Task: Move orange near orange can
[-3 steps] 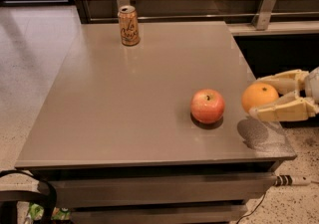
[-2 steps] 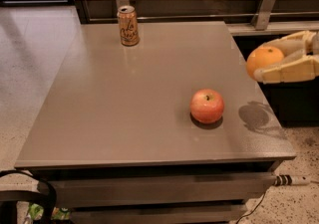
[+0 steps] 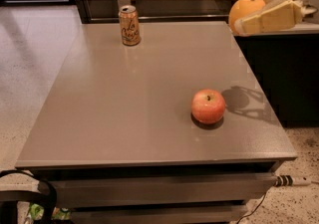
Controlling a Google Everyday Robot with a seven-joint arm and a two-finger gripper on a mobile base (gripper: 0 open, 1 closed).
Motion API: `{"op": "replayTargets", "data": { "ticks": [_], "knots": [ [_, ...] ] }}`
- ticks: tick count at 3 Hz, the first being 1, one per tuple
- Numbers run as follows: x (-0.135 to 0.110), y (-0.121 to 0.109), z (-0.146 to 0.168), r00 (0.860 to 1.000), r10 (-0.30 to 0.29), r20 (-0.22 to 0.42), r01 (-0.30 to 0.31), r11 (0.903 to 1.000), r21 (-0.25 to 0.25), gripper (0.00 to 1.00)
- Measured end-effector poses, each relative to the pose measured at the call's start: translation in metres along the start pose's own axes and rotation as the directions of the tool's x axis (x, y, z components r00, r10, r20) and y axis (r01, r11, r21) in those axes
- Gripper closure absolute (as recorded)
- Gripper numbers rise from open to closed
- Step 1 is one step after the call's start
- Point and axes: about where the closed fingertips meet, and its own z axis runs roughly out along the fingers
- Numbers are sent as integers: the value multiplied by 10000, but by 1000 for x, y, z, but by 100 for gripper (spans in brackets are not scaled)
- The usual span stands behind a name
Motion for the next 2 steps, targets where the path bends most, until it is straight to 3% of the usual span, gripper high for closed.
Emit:
{"op": "replayTargets", "data": {
  "ticks": [1, 2],
  "knots": [
    [-24, -15, 30, 9992, 6, 405, -34, 9976, 685, 100],
    [-38, -35, 76, 9982, 189, 575, -247, 9944, 1023, 100]
  ]
}}
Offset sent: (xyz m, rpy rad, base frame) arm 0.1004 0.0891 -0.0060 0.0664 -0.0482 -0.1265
